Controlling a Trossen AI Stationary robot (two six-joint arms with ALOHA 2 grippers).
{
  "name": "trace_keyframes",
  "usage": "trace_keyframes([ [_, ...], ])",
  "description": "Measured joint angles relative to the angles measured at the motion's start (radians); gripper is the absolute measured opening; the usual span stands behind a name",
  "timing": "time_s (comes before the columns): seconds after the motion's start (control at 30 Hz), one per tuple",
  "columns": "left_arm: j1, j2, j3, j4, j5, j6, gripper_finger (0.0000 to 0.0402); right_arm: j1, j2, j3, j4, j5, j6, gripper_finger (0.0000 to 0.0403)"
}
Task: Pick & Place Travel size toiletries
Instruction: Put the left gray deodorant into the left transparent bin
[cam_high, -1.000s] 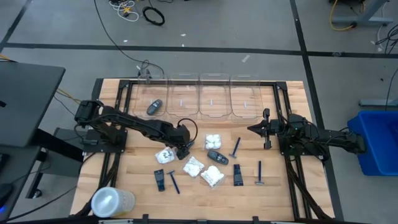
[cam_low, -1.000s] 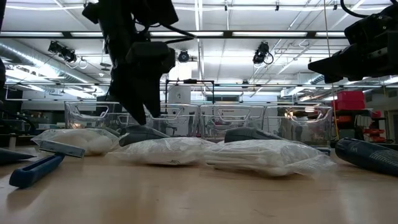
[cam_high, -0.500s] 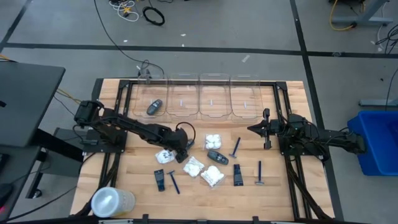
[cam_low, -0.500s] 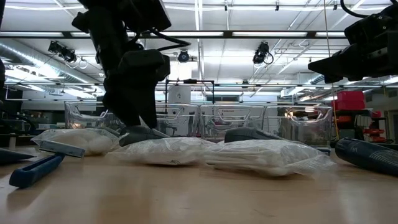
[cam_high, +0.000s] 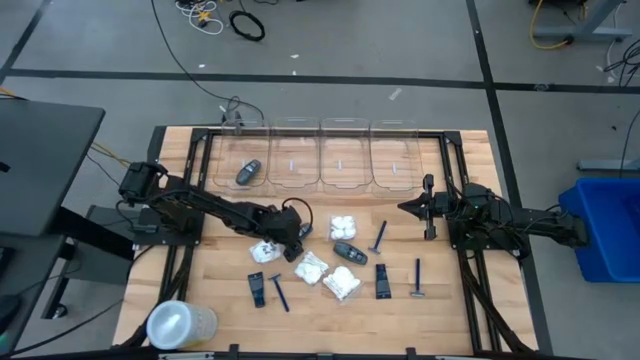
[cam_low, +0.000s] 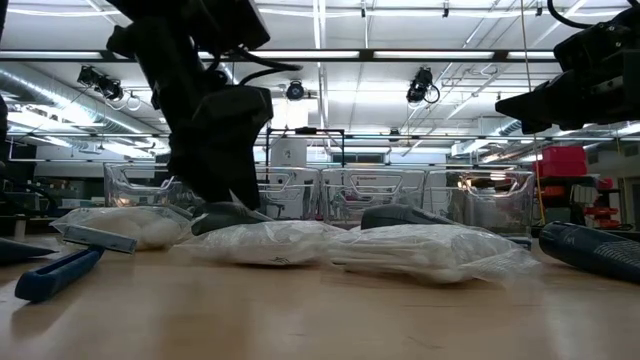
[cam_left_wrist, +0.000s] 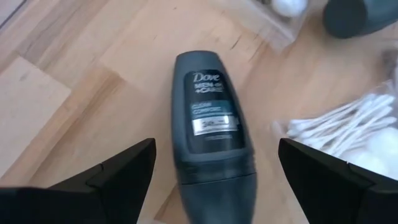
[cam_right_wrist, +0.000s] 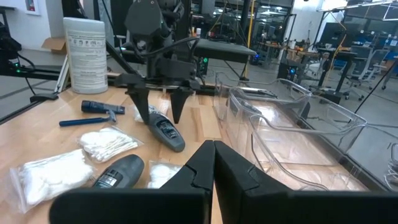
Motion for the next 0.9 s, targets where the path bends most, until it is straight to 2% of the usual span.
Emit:
trace_keyframes([
  [0.43, 0.0, 0.0, 0.0, 0.017, -0.041, 0.028, 0.0348, 0.0, 0.0, 0.0, 0.0, 0.0, 0.0, 0.0014],
  [0.57, -0.005, 0.0, -0.039, 0.09, -0.037, 0.028, 0.0348, 0.0, 0.0, 0.0, 0.0, 0.0, 0.0, 0.0014],
  [0.9, -0.014, 0.0, -0.084, 0.118, -0.037, 0.018, 0.0348, 0.0, 0.0, 0.0, 0.0, 0.0, 0.0, 0.0014],
])
